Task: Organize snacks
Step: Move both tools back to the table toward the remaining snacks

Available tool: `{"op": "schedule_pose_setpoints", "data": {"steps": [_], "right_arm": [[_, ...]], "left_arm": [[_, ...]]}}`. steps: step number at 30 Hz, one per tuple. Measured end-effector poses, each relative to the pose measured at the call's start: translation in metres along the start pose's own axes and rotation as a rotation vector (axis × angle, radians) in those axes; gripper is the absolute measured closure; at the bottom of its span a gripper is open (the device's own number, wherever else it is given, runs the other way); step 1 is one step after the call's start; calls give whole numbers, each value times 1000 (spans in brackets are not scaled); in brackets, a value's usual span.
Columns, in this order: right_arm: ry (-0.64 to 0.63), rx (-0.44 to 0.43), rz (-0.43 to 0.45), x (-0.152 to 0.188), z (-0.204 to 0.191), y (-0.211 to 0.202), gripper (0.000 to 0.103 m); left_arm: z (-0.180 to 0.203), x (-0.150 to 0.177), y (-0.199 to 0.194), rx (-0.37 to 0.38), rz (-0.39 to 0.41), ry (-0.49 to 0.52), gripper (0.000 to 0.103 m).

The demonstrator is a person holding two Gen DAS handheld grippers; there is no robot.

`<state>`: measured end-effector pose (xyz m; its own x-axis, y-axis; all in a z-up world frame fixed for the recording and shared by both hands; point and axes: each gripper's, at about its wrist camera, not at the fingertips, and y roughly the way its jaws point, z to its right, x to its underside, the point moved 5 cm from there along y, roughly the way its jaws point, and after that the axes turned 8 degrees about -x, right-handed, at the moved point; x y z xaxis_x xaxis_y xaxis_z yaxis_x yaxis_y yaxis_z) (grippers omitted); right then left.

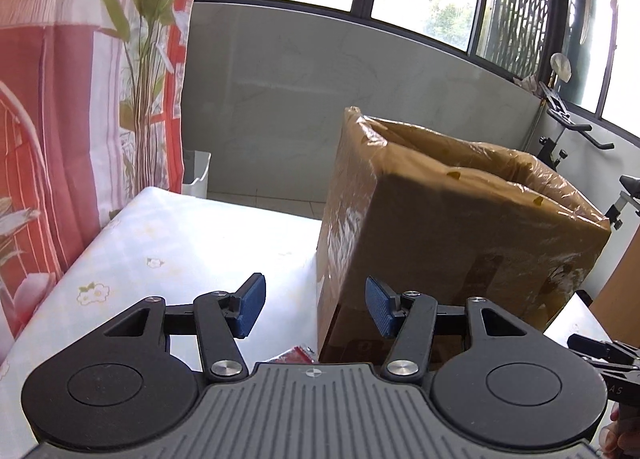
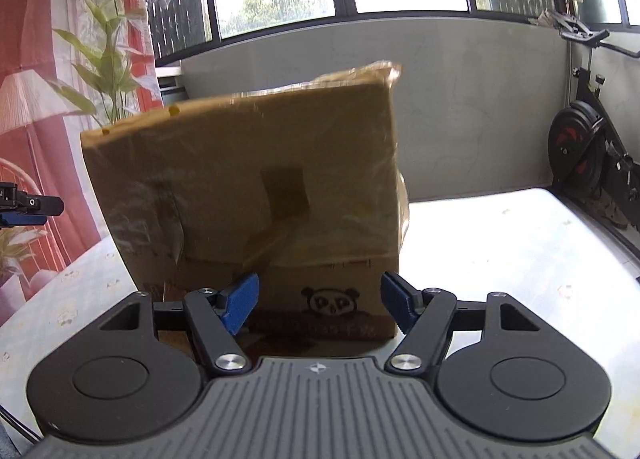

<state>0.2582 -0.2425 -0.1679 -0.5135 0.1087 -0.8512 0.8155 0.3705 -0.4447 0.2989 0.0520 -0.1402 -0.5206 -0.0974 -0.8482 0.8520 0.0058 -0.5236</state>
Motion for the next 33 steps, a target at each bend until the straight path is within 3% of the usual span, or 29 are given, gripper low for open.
{"op": "schedule_pose_setpoints", "data": {"steps": [6,16,25,33], "right_arm": [[32,-9,-179,21,-1,47,35],[-34,69,-289,24,-22,88,34],[-131,43,-287,44,-24,60,33],[-188,102,-273,52,-10,24,32]], "left_arm": [[-10,8,6,-8,-9,-20,46],[-32,29,1,-54,-34,-81,46],[-38,38,1,-69,-59,-95,46],[-24,54,1,-37,-97,-84,46]]}}
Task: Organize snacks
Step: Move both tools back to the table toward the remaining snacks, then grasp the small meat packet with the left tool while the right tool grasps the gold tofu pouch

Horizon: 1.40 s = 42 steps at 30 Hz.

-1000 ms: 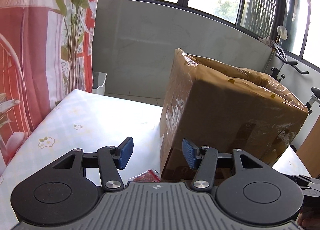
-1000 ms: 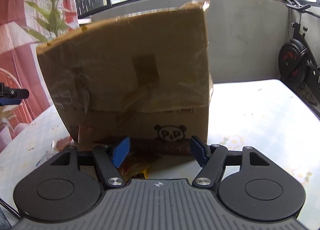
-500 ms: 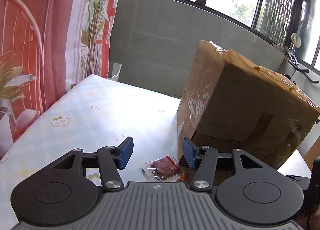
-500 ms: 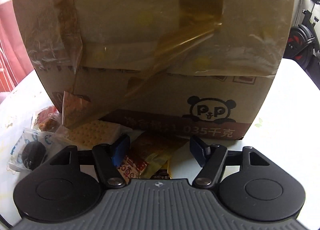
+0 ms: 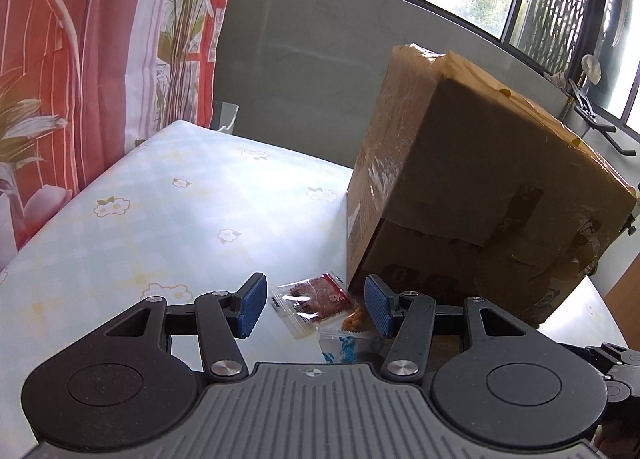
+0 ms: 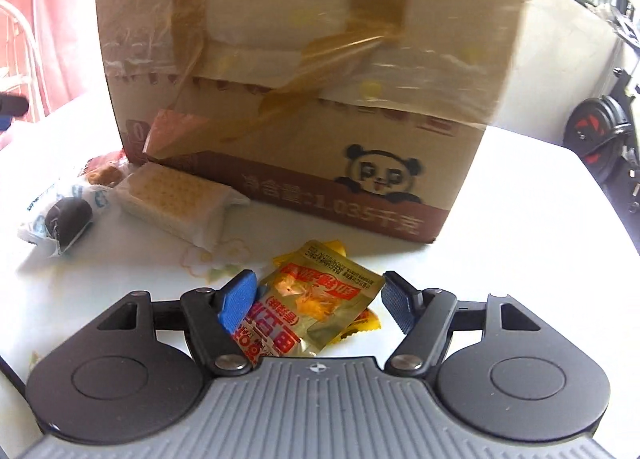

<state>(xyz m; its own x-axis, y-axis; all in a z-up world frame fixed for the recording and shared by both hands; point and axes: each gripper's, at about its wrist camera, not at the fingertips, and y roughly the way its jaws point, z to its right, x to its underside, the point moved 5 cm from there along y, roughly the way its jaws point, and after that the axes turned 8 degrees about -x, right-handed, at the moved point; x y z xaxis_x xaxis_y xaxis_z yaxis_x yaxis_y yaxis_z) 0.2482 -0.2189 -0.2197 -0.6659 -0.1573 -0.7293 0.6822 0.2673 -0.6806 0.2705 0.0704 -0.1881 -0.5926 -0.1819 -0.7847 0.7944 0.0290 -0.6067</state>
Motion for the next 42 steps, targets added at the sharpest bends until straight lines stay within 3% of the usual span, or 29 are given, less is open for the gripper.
{"op": "schedule_pose_setpoints", "data": {"steps": [5,12,18,28,33,42], "right_arm": [[58,11,21,1,16,-15,31],[272,-62,-42,5,27,-11,31],[236,-78,-70,4,22,-13,31],[309,-131,-79,-4,11,-12,31],[262,-108,-104,-7,1,2,29],[48,-45,-91,-9,-15,18,30]], "left_arm": [[6,6,2,14,-19,15,46],[8,9,2,21,-30,24,46],[9,10,0,27,-26,26,46],[11,13,2,35,-35,28,46],[10,15,1,34,-39,27,46],[9,15,2,30,-41,24,46]]}}
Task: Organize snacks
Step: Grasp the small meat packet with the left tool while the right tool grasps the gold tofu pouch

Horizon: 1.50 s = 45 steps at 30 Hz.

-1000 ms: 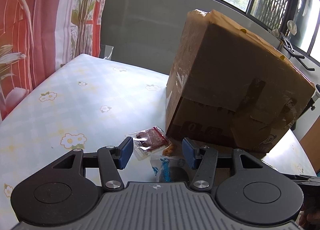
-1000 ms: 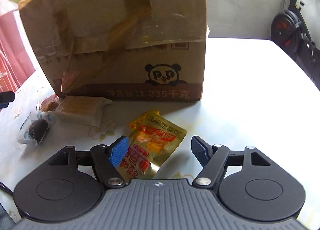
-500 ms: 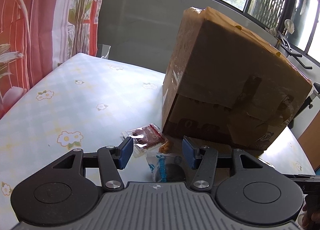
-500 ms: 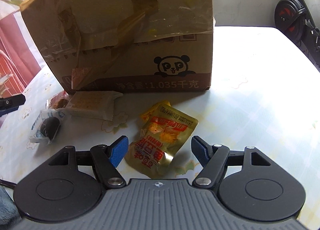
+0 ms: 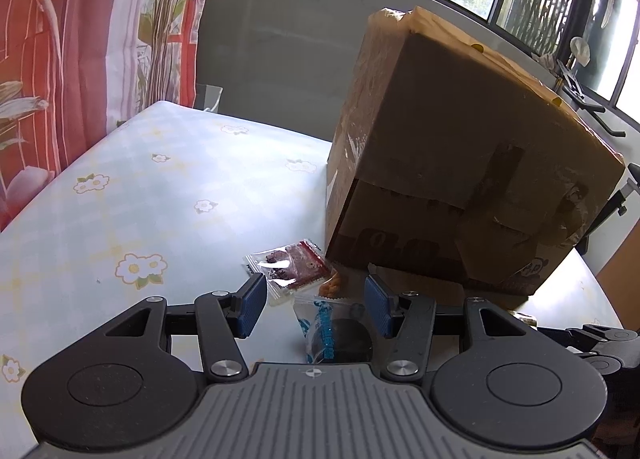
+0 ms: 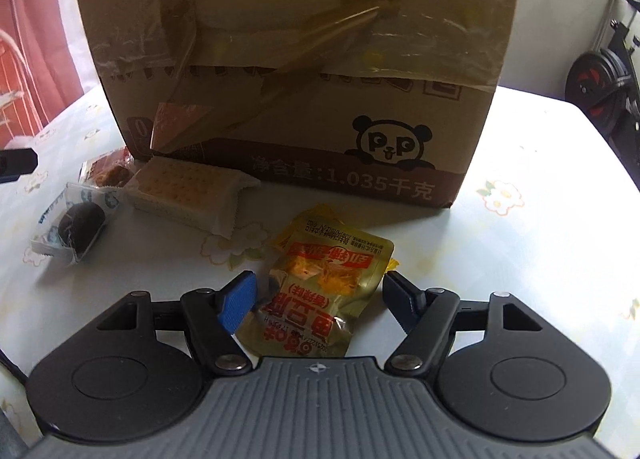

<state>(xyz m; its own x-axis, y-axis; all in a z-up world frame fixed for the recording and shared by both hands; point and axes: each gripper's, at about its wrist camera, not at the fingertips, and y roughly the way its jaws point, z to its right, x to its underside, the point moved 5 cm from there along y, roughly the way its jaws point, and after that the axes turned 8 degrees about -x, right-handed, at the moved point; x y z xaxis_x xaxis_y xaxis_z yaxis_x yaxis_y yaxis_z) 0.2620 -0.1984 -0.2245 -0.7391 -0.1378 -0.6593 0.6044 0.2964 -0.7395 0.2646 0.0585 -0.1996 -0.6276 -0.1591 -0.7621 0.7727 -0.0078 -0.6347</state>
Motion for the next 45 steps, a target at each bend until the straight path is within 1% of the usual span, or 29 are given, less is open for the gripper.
{"op": "schedule_pose_setpoints", "data": {"steps": [4,9,12,15,17,20,22,24,27,30,33,35,39,41,43,45], "right_arm": [[-63,-28,19,-3,-5,6,31],[-107,-38,37,-4,-12,12,32],[-83,-30,28,-5,-9,6,31],[-44,-36,63,-5,-7,-7,31],[-15,-44,70,-5,-5,-15,31],[62,-75,34,-3,-3,-14,31],[88,-103,10,-3,-5,-8,31],[81,-97,-3,-3,-7,-4,31],[40,-79,0,-5,-13,1,30],[-16,-55,8,-4,-15,6,31],[-44,-47,26,-2,-16,7,33],[-54,-40,46,-1,-14,7,39],[-69,-52,61,2,-11,4,44],[-59,-56,74,4,-9,0,48],[-37,-62,109,3,-3,-9,49],[-16,-73,165,2,1,-17,49]], "left_arm": [[-3,0,0,-12,1,-11,46],[-3,0,-1,-12,-1,-8,46],[-3,0,-1,-16,-1,-12,46],[-5,0,0,-19,-3,-16,46],[-4,0,1,-20,-8,-18,46],[-3,0,1,-20,-7,-15,46],[-4,0,1,-19,-6,-16,46],[-6,0,1,-24,-6,-16,46],[-8,0,1,-28,-8,-20,46],[-8,0,1,-29,-8,-20,46],[-7,0,2,-29,-12,-18,46],[-7,0,3,-31,-15,-18,46],[-9,1,4,-35,-24,-19,46],[-9,2,5,-39,-27,-18,46],[-10,3,6,-45,-30,-18,46],[-10,3,9,-52,-37,-17,46]]}}
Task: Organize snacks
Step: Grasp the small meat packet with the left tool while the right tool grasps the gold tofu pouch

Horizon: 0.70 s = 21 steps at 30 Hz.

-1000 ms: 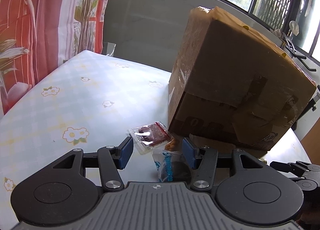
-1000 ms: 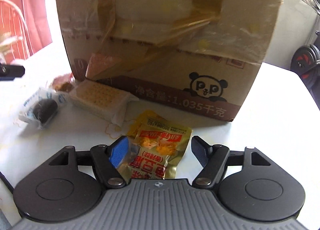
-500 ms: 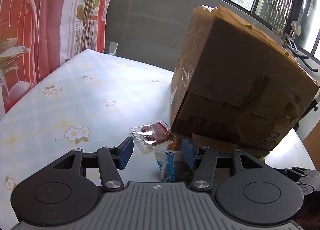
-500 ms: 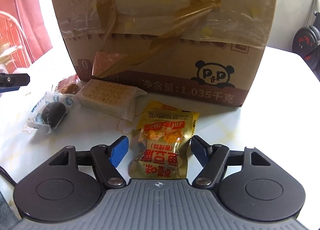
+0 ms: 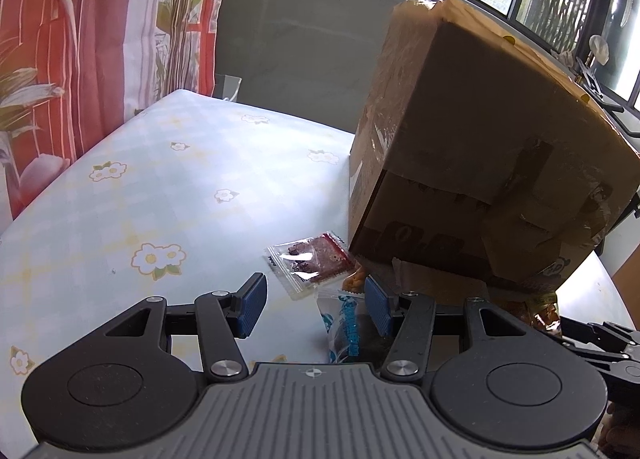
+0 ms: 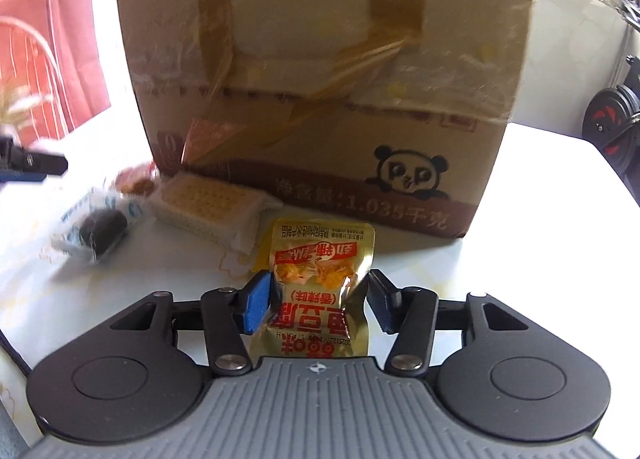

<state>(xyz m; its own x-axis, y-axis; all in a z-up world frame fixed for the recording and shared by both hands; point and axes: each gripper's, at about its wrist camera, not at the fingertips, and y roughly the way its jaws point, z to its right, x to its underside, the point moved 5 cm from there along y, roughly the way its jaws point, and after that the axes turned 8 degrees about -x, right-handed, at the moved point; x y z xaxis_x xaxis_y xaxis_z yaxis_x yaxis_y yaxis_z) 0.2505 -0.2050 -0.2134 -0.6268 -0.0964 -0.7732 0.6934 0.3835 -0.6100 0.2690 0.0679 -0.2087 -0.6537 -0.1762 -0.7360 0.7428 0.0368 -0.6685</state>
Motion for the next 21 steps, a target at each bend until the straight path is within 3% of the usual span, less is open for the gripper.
{"op": "schedule_pose_setpoints", "data": {"steps": [7,11,17,21], "right_arm": [[-1,-20,20,4,4,5,49],[21,-24,12,7,8,7,49],[43,-25,12,10,11,8,49],[48,-29,13,11,14,5,49]], "left_arm": [[-5,-17,22,-28,0,19,46],[-9,-32,49,10,-19,16,48],[0,-43,97,12,-63,111,57],[0,-43,114,20,-97,126,57]]}}
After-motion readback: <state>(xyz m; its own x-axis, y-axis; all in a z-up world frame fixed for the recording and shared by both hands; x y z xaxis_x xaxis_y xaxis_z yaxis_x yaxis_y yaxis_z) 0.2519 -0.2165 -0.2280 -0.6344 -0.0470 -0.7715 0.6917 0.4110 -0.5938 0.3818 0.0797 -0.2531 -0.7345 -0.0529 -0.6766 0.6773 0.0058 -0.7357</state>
